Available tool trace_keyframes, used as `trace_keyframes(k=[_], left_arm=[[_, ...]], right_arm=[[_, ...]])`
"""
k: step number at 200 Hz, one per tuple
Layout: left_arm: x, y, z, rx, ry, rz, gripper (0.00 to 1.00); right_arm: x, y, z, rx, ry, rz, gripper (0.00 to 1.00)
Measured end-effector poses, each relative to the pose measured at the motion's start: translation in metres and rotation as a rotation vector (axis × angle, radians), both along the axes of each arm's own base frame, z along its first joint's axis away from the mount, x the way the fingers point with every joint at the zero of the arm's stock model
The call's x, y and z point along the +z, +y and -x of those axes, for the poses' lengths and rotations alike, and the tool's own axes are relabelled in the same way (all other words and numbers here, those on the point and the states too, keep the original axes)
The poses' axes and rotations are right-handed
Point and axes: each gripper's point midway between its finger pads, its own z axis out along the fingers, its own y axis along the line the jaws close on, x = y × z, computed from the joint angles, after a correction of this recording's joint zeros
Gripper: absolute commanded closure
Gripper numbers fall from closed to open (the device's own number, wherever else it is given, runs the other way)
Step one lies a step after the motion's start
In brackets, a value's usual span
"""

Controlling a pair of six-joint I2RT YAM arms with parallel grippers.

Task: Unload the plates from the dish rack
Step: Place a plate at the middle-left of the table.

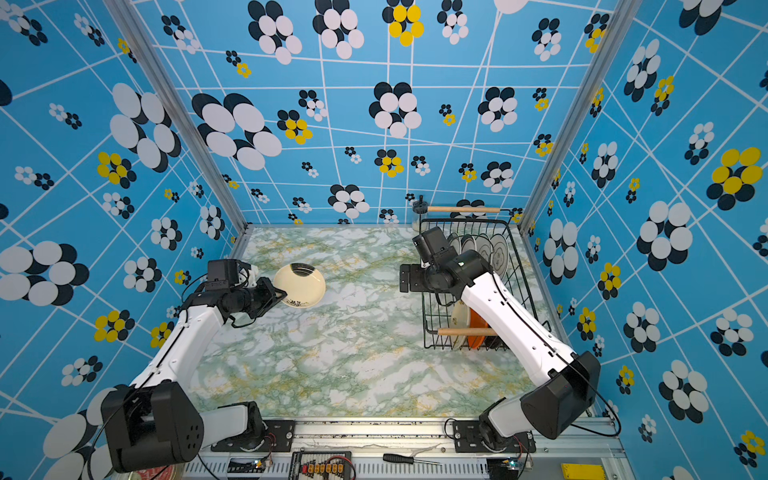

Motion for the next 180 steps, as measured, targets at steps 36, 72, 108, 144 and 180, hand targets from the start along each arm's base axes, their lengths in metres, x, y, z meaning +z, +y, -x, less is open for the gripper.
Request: trace_keyframes(k=[36, 72, 108, 144, 180], left_arm=[[-0.024, 0.007, -0.013, 0.026, 0.037, -0.014, 0.94], [-0.046, 0.014, -0.025, 0.051, 0.067, -0.040, 0.93], [-0.068, 0.016, -0.033, 0.065, 0.110, -0.048, 0.91], [-0.085, 0.014, -0.036, 0.058, 0.151, -0.062, 0.87], [-0.099, 0.006, -0.048, 0.037, 0.167, -0.068, 0.86]], right_arm=[[-0.009, -0.017, -0.007, -0.026, -0.011, 0.118, 0.01], [-0.012, -0.024, -0.016, -0.039, -0.040, 0.184, 0.01], [-0.014, -0.033, -0.025, -0.076, -0.062, 0.193, 0.01], [-0.021, -0.053, -0.031, -0.148, -0.062, 0.204, 0.01], [-0.031, -0.071, -0.023, -0.186, -0.049, 0.233, 0.01]])
